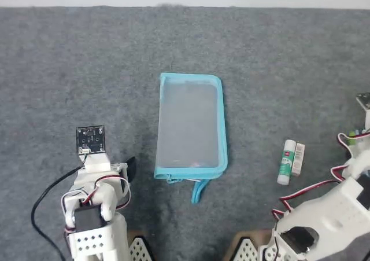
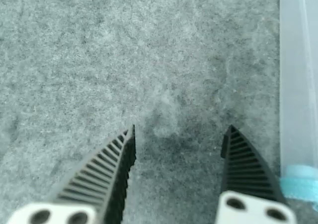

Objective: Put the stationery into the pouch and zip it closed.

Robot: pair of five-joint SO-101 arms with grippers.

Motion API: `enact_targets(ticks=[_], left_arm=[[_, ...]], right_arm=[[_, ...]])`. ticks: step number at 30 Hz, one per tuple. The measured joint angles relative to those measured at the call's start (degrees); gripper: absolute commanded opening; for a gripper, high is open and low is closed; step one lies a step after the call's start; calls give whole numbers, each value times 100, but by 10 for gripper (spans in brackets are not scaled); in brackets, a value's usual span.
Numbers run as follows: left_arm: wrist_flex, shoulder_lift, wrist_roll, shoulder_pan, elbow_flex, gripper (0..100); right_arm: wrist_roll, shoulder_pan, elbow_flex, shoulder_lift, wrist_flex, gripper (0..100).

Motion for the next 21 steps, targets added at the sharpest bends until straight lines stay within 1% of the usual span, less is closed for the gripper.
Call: enact_targets(ticks=[3,6,9,11,16,21], left_arm=[[0,0,0,0,0,265],[0,0,0,0,0,265],[0,0,0,0,0,265],[0,0,0,0,0,265],[0,0,0,0,0,265],[0,0,0,0,0,265]], right_arm=[[-9,0,-220,0,352,102],[-290,-53,-308,-105,747,101],[-589,-325,-308,-589,1231,101],[-818,-642,-158,-993,1415,101],[-1556,-1591,1231,-2207,1345,106],[-2637,-2470,3086,-3156,413,106]])
